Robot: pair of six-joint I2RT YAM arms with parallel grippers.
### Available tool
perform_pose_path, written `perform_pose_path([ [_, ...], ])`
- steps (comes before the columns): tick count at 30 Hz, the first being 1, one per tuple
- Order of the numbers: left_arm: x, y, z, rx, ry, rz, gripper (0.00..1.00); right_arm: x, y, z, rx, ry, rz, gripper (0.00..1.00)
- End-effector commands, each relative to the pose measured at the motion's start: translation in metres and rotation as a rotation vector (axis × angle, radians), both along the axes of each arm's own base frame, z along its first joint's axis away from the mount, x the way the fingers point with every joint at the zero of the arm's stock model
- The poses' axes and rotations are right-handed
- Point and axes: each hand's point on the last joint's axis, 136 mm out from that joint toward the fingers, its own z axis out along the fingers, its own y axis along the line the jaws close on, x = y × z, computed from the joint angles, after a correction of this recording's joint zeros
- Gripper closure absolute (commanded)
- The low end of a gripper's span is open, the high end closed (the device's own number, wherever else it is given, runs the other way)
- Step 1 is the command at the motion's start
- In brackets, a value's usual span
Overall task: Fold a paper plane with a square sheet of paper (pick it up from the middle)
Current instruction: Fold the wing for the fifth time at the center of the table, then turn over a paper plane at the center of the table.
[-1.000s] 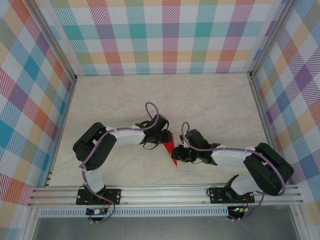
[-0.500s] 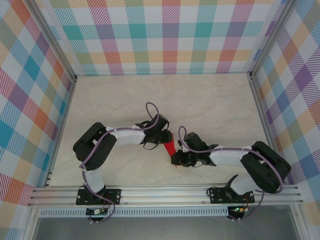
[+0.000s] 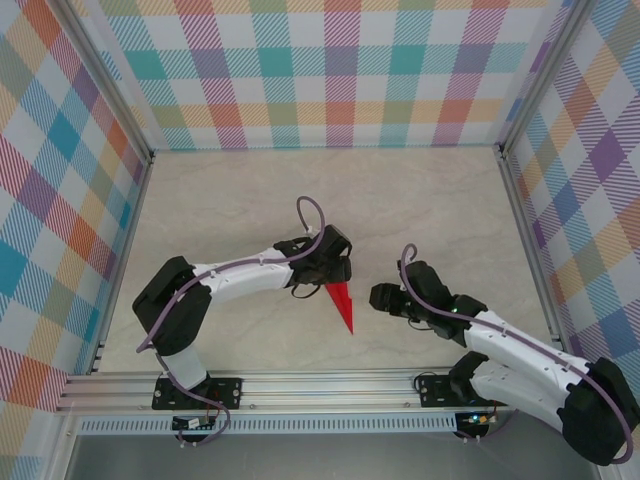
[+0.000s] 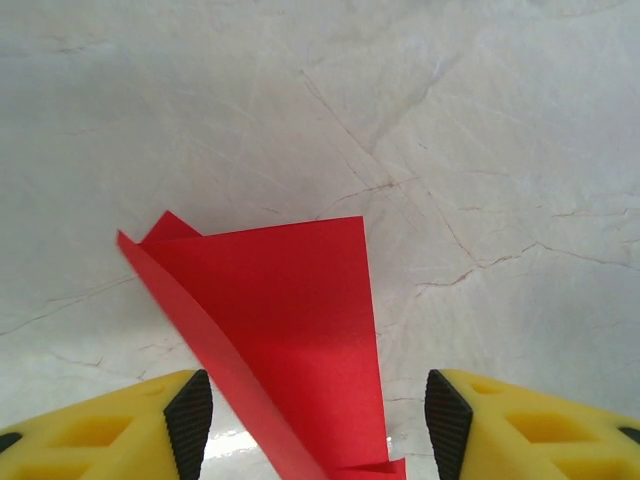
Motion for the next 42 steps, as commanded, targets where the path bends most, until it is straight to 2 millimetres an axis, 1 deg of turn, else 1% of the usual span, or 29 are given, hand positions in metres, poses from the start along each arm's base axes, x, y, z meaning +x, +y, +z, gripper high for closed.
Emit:
perform_pose_path([
  [1, -0.014, 0.012, 0.002, 0.107, 0.006, 0.057, 0.38, 0.008, -0.016, -0.006, -0.047, 0.037, -0.055, 0.47],
  [5, -0.023, 0.008, -0.006, 0.151, 0.023, 0.061, 0.38, 0.007, -0.003, -0.015, 0.034, 0.072, -0.042, 0.49],
  [8, -0.022, 0.012, -0.006, 0.162, 0.018, 0.088, 0.40, 0.003, 0.006, -0.019, 0.079, 0.088, -0.004, 0.47],
  [13, -0.022, 0.015, -0.012, 0.175, 0.027, 0.108, 0.41, -0.002, 0.011, -0.023, 0.087, 0.116, 0.026, 0.46],
  [15, -0.023, 0.011, -0.016, 0.169, 0.038, 0.100, 0.42, -0.002, 0.014, -0.021, 0.103, 0.115, 0.038, 0.46],
  [18, -0.025, 0.001, -0.024, 0.151, 0.069, 0.058, 0.43, -0.003, 0.015, -0.021, 0.110, 0.118, 0.045, 0.44],
  [21, -0.024, -0.001, -0.029, 0.151, 0.083, 0.057, 0.50, -0.004, 0.017, -0.022, 0.114, 0.123, 0.053, 0.44],
  [23, -0.024, 0.001, -0.030, 0.155, 0.083, 0.061, 0.62, -0.004, 0.018, -0.022, 0.119, 0.128, 0.061, 0.43],
  [26, -0.024, 0.006, -0.026, 0.154, 0.070, 0.071, 0.70, -0.005, 0.023, -0.020, 0.137, 0.130, 0.082, 0.43],
  [29, -0.025, 0.012, -0.023, 0.136, 0.055, 0.082, 0.86, -0.004, 0.029, -0.019, 0.159, 0.130, 0.103, 0.42],
  [32, -0.026, 0.019, -0.023, 0.124, 0.048, 0.085, 0.98, -0.004, 0.037, -0.017, 0.188, 0.131, 0.133, 0.43],
  [33, -0.026, 0.021, -0.024, 0.120, 0.051, 0.087, 1.00, -0.004, 0.039, -0.017, 0.196, 0.132, 0.143, 0.43],
  [35, -0.027, 0.024, -0.027, 0.104, 0.056, 0.085, 1.00, -0.003, 0.045, -0.014, 0.216, 0.131, 0.169, 0.43],
  [39, -0.028, 0.028, -0.026, 0.080, 0.045, 0.076, 1.00, -0.001, 0.054, -0.013, 0.236, 0.138, 0.197, 0.43],
  [42, -0.028, 0.031, -0.026, 0.066, 0.041, 0.066, 1.00, 0.000, 0.063, -0.011, 0.255, 0.145, 0.237, 0.42],
])
